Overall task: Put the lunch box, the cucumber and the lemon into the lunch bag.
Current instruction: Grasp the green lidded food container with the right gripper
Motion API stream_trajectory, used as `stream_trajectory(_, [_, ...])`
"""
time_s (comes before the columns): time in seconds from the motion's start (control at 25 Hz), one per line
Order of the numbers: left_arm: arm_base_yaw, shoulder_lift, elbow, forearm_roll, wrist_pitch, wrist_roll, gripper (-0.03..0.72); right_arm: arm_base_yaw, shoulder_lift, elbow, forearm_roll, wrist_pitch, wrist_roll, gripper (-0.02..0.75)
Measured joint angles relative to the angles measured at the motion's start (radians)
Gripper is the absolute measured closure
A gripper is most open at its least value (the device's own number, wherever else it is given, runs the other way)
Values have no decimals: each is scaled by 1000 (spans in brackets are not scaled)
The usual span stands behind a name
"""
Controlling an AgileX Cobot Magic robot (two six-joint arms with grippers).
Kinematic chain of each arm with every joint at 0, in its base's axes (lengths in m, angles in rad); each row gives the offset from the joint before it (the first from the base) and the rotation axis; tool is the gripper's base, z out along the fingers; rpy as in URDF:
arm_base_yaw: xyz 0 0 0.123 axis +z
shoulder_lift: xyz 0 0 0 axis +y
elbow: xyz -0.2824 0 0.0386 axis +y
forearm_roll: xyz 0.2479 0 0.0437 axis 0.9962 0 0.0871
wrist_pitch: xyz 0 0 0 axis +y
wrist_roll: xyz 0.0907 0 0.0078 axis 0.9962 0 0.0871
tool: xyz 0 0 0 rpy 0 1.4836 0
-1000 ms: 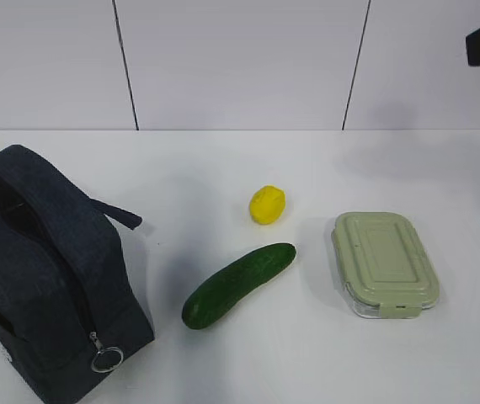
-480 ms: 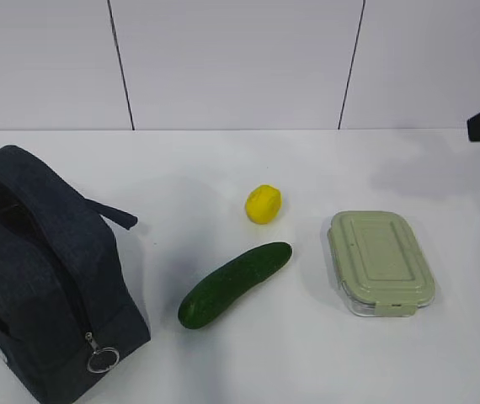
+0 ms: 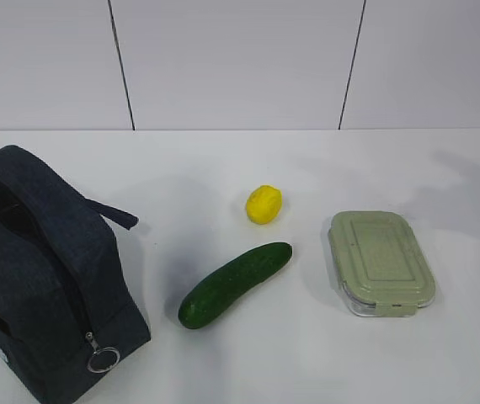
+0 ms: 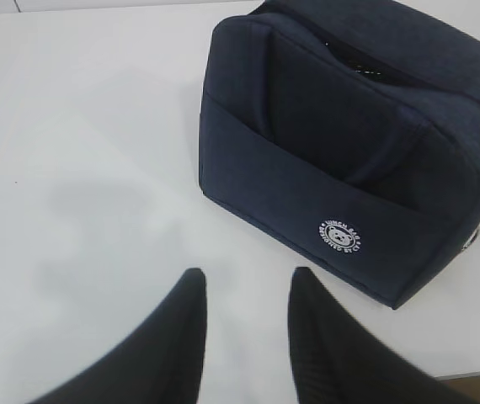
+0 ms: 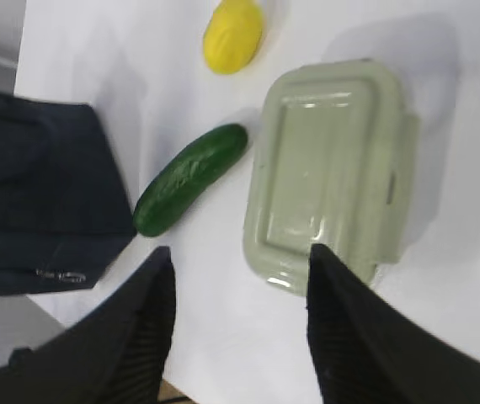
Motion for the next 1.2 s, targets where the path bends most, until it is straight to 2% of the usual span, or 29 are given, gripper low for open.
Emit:
stream_trajectory(0.16, [0,0,0,0,0,0,446,-70,99,0,26,-10,-11,348])
stream_trajectory(0.6, [0,0,0,0,0,0,446,-77,347,-64,77,-25,-30,349])
stream_trajectory(0.8, [0,0,0,0,0,0,446,-77,417,-134,19,-27,1,349])
stream_trajectory(1.2, [-2,0,0,2,0,0,446,-58,433,-143,-65,-30,-18,349])
